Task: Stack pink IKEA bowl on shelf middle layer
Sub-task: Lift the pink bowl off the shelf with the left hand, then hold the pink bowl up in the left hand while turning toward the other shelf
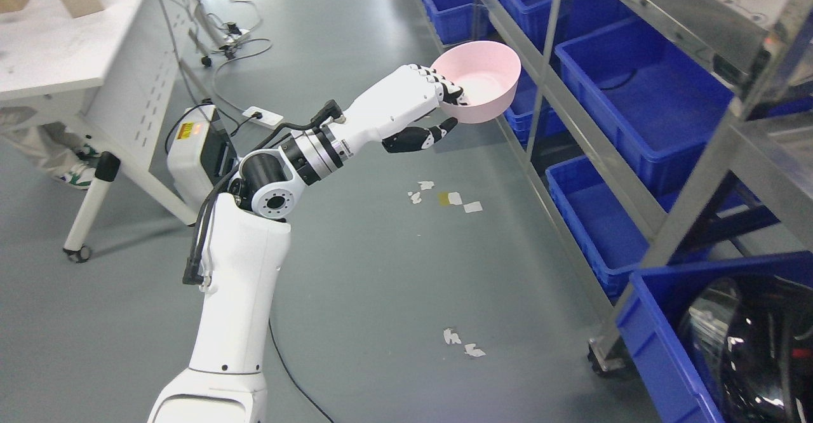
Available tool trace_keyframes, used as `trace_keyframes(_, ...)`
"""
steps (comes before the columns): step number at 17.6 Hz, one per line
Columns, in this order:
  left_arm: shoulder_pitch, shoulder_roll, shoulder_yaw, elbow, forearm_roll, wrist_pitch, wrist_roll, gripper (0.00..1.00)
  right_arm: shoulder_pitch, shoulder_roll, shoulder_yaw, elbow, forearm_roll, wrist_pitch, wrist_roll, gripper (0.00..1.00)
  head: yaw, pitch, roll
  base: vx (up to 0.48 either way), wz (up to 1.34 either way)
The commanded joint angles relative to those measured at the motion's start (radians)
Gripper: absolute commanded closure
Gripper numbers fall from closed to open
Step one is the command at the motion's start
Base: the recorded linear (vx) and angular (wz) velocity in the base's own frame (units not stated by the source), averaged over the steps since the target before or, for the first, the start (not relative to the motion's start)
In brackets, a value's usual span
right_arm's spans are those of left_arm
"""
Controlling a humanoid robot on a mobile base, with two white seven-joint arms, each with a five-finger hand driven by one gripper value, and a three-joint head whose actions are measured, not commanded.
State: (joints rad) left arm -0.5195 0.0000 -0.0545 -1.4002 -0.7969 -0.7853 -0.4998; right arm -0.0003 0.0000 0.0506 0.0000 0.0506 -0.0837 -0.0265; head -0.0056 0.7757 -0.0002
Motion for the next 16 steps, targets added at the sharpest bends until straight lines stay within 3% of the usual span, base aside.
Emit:
trace_keyframes(1, 0.004, 0.017, -0.008, -0.051, -0.001, 0.000, 0.000, 0.99, 0.022, -0.017, 0.000, -0.017, 0.000, 0.001, 0.000, 0.00, 0.0000, 0.000, 0.000, 0.135, 0.64)
trace_keyframes(16, 0.010, 0.017, 0.004, -0.053, 0.001, 0.000, 0.000, 0.99, 0.022, -0.017, 0.000, -0.017, 0.000, 0.001, 0.000, 0.00, 0.0000, 0.000, 0.000, 0.258, 0.22)
